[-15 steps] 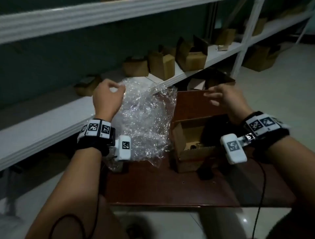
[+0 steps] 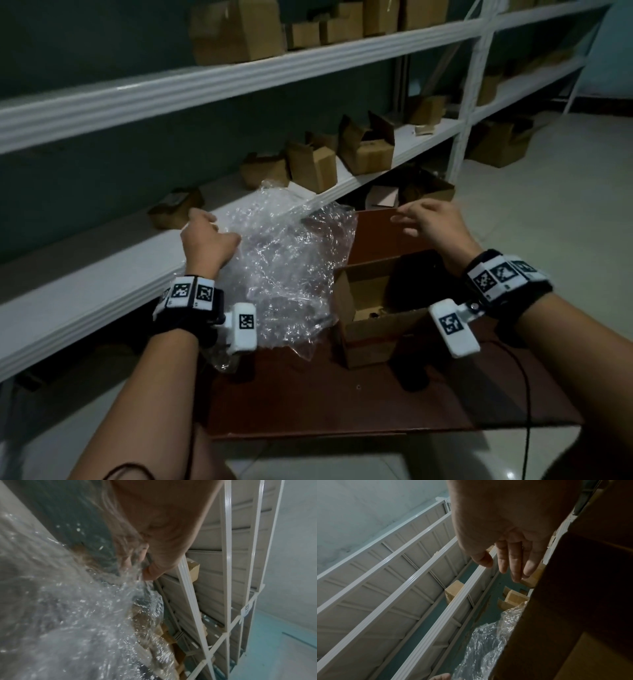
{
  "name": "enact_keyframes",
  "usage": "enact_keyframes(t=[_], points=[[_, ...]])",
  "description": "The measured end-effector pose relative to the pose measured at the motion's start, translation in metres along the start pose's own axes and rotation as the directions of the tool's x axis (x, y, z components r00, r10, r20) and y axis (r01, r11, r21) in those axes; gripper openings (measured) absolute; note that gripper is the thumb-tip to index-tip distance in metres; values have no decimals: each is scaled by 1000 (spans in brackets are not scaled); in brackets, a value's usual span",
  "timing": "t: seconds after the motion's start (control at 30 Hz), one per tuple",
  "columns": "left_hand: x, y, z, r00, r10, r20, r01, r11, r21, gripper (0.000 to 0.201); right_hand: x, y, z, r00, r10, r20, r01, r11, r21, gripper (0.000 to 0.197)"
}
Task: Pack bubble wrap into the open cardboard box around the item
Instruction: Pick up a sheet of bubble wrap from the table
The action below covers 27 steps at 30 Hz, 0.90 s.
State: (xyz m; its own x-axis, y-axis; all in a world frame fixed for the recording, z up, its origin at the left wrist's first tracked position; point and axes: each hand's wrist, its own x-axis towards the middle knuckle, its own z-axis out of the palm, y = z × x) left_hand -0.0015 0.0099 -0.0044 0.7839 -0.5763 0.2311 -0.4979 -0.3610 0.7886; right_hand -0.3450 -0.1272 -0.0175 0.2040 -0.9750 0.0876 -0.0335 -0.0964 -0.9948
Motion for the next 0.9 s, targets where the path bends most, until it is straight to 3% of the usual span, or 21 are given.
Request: enact_keyframes(t=[0.17, 0.4, 0.5, 0.77, 0.83, 0.9], points=[[-11, 32, -6, 991, 125, -49, -134, 935, -329, 38, -8, -4, -6, 1000, -17, -7, 17, 1000, -14, 22], [-22, 76, -19, 962, 232, -144, -266, 673, -691, 35, -8, 1, -16, 999, -24, 31, 25, 999, -31, 19], [-29, 95, -25, 932, 325, -160, -332, 590, -736, 31, -10, -6, -22, 995, -13, 96, 11, 1000, 24, 20], [-42, 126, -12, 843, 527, -107, -464, 612, -641, 23, -25, -20, -30, 909, -7, 417, -24, 997, 69, 59], [-44, 131, -10, 832, 546, -104, -473, 597, -649, 24, -27, -19, -30, 903, 7, 430, -54, 994, 97, 51], [-46, 135, -7, 827, 556, -86, -467, 593, -655, 24, -29, -18, -30, 912, 6, 409, -51, 994, 99, 32]])
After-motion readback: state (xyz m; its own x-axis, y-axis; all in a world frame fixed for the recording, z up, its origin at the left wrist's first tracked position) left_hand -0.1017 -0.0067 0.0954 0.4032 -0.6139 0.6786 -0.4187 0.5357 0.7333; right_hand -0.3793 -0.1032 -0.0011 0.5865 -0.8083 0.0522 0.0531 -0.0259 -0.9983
